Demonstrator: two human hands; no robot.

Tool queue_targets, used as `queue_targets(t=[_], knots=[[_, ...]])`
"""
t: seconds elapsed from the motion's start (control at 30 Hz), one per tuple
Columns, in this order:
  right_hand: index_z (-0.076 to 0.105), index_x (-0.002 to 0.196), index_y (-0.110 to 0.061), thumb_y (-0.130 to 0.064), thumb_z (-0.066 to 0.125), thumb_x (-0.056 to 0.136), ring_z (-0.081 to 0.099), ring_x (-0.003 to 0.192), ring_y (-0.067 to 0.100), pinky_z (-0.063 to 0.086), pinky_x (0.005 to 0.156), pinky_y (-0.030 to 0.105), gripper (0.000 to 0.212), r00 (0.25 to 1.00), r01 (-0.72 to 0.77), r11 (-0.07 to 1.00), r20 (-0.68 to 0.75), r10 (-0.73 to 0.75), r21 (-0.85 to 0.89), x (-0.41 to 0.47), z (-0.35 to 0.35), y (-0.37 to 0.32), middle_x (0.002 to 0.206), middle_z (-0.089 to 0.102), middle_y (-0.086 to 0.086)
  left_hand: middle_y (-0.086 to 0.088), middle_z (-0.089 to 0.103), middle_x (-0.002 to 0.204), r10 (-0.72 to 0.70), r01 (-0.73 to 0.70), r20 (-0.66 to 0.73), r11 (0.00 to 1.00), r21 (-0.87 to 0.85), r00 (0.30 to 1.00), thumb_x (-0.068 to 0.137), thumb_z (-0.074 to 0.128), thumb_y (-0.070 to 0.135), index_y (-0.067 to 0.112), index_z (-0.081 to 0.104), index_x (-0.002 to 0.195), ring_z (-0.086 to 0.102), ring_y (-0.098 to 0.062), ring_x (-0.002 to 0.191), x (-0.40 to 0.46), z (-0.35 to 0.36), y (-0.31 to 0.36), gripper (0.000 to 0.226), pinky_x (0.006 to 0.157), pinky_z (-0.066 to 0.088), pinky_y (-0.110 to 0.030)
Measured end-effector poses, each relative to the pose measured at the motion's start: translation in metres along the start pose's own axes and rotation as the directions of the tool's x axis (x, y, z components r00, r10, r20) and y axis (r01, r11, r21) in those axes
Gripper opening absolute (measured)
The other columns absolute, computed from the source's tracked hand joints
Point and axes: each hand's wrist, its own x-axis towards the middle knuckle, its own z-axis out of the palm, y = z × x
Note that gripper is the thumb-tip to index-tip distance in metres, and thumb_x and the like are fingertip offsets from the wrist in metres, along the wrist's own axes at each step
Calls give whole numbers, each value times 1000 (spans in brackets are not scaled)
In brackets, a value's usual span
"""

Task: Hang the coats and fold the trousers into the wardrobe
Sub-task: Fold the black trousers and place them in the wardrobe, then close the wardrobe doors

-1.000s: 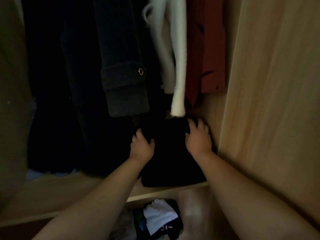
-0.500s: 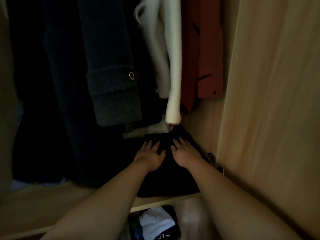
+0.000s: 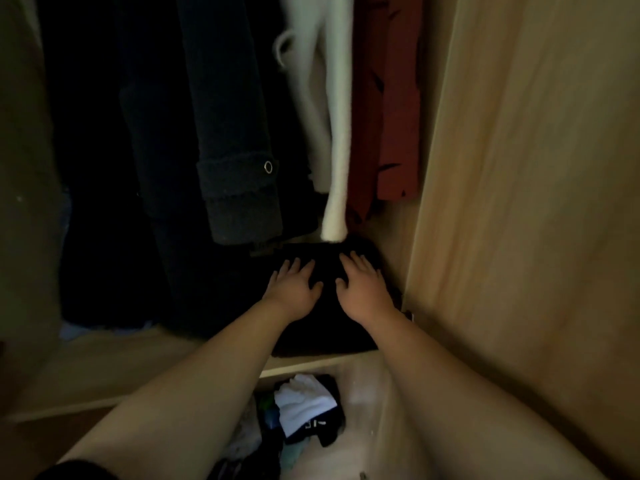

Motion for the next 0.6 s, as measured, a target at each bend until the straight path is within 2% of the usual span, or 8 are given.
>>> queue_targets(t=[0.13, 0.23, 0.33, 0.43, 0.53, 0.6], knots=[[29, 157, -23, -29, 47, 101, 18, 152, 24, 21, 123, 39, 59, 996, -64, 991, -47, 70, 119, -68, -15, -15, 165, 23, 5, -8, 9, 167, -4, 0, -78, 999, -50, 997, 102, 35, 50, 29, 11, 159, 5, -28, 153, -68, 2, 19, 66, 124, 9, -44], [31, 155, -22, -28, 49, 99, 23, 151, 21, 25, 122, 39, 59, 992, -83, 982, -81, 97, 167, -130, -25, -17, 163, 29, 5, -6, 10, 167, -20, 9, -129, 996, -85, 991, 101, 39, 47, 29, 12, 158, 5, -25, 153, -124, 13, 38, 66, 124, 8, -42], [30, 154, -24, -26, 52, 98, 24, 150, 17, 26, 121, 36, 61, 997, -61, 977, -33, 69, 205, -193, -38, -7, 163, 29, 2, -4, 13, 166, -10, -13, -133, 984, -176, 991, 101, 43, 44, 29, 15, 158, 4, -24, 153, -177, 25, 56, 65, 124, 11, -42], [30, 154, -24, -23, 53, 99, 30, 145, 13, 26, 116, 25, 60, 994, -113, 946, 37, 107, 302, -251, -58, 2, 159, 32, -4, -1, 10, 166, 36, -57, -90, 967, -248, 995, 102, 44, 39, 26, 16, 158, 1, -19, 154, -223, 36, 72, 64, 125, 9, -38], [33, 152, -26, -29, 53, 98, 42, 137, 13, 36, 110, 26, 58, 993, -116, 968, 35, 111, 223, -299, -76, 14, 153, 41, -7, -1, 14, 166, 71, -84, -68, 974, -209, 995, 102, 42, 41, 23, 20, 157, 4, -19, 153, -252, 51, 88, 63, 124, 12, -37], [34, 146, -33, -38, 51, 95, 57, 117, 11, 49, 98, 34, 54, 995, -104, 993, -3, 104, 63, -328, -85, 20, 145, 50, -12, -3, 19, 165, 121, -124, -29, 978, -165, 992, 101, 43, 42, 21, 22, 156, 8, -21, 153, -266, 60, 99, 63, 124, 14, -40]])
